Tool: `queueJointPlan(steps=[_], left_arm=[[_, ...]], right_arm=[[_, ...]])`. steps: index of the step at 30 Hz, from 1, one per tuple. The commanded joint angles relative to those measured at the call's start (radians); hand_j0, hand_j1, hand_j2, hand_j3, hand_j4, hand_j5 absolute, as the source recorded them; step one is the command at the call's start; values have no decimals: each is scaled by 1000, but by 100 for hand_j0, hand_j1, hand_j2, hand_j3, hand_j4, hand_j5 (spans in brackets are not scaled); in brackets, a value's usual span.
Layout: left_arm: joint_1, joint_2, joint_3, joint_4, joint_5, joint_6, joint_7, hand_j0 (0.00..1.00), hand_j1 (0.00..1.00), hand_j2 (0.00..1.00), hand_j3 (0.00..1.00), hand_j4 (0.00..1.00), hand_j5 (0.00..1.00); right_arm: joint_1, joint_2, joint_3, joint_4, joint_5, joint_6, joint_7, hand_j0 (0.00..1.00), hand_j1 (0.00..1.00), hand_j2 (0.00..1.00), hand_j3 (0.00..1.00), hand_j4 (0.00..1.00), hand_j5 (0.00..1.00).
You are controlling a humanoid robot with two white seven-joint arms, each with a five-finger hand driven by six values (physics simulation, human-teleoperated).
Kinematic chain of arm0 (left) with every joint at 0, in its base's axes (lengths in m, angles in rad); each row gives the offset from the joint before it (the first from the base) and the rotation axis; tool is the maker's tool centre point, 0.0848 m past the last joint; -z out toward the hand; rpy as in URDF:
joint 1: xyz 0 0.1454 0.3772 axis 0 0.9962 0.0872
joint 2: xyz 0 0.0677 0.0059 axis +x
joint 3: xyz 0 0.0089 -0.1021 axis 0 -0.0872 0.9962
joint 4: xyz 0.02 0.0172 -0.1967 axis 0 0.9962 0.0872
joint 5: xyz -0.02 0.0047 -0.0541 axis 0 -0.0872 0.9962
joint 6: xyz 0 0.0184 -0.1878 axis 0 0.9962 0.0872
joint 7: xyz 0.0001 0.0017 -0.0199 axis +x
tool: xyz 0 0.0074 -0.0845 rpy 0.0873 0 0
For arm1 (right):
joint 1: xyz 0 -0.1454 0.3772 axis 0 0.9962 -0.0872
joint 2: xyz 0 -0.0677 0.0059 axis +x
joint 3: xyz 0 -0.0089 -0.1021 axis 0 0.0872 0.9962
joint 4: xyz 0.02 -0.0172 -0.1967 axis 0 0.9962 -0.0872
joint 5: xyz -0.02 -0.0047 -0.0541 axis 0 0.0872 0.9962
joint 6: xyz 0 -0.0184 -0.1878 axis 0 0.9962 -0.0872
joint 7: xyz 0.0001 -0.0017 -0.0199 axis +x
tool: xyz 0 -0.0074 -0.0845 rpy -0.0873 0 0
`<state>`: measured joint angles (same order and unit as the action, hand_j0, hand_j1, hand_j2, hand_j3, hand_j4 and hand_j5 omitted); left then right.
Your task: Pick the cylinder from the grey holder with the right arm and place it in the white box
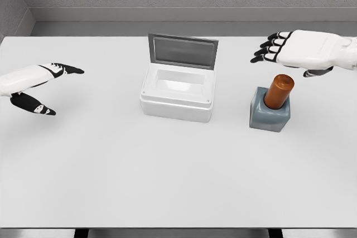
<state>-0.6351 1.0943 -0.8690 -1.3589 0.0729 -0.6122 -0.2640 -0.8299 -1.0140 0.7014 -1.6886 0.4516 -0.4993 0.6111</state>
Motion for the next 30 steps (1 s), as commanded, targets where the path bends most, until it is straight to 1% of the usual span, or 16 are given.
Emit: queueJointPlan(steps=[1,3,6,7,9,10,12,13,16,17,19,22,25,27,28,30], left_arm=[[0,-1,1,0,7,1,0,100,100,100,100,100,100],[0,-1,1,0,7,1,0,100,100,100,100,100,100],[2,-2,1,1,7,1,0,100,100,100,100,100,100],[2,-5,-1,3,7,1,0,100,100,100,100,100,100],[0,-11,-8,3,8,1,-23,100,100,100,100,100,100],[-24,-20,-56,0,13,1,-27,100,100,100,100,100,100],[-41,-34,-79,0,93,1,-115,100,100,100,100,100,100],[-41,-36,-82,4,174,1,-205,100,100,100,100,100,100],[-43,-71,-110,41,337,1,-347,100,100,100,100,100,100],[-43,-76,-110,46,376,1,-347,100,100,100,100,100,100],[-46,-79,-110,57,386,1,-347,100,100,100,100,100,100],[-46,-79,-110,57,409,1,-347,100,100,100,100,100,100],[-44,-91,-111,83,531,1,-347,100,100,100,100,100,100],[-66,-117,-111,80,646,9,-347,100,100,100,100,100,100],[-83,-125,-111,73,645,173,-347,100,100,100,100,100,100],[-95,-131,-111,73,630,218,-347,100,100,100,100,100,100]], right_arm=[[-2,-3,1,0,18,5,0,100,100,100,100,100,100],[-12,-3,-2,-2,21,-13,0,100,100,100,100,100,100],[2,-84,-8,7,21,-112,0,100,100,100,100,100,100],[8,-107,-6,12,21,-112,0,100,100,100,100,100,100],[32,-115,-3,23,32,-112,0,100,100,100,100,100,100],[37,-115,-3,24,32,-112,0,100,100,100,100,100,100],[35,-98,4,23,30,-112,0,100,100,100,100,100,100],[31,-68,4,23,30,-112,0,100,100,100,100,100,100],[14,-38,1,23,26,-112,0,100,100,100,100,100,100],[11,-34,1,23,24,-112,0,100,100,100,100,100,100],[12,-29,4,21,22,-112,0,100,100,100,100,100,100],[15,-34,63,20,27,-112,0,100,100,100,100,100,100],[14,-37,61,13,26,-112,0,100,100,100,100,100,100],[14,-41,61,10,24,-112,0,100,100,100,100,100,100],[12,-40,59,9,22,-112,0,100,100,100,100,100,100],[12,-38,61,9,21,-112,0,100,100,100,100,100,100]])
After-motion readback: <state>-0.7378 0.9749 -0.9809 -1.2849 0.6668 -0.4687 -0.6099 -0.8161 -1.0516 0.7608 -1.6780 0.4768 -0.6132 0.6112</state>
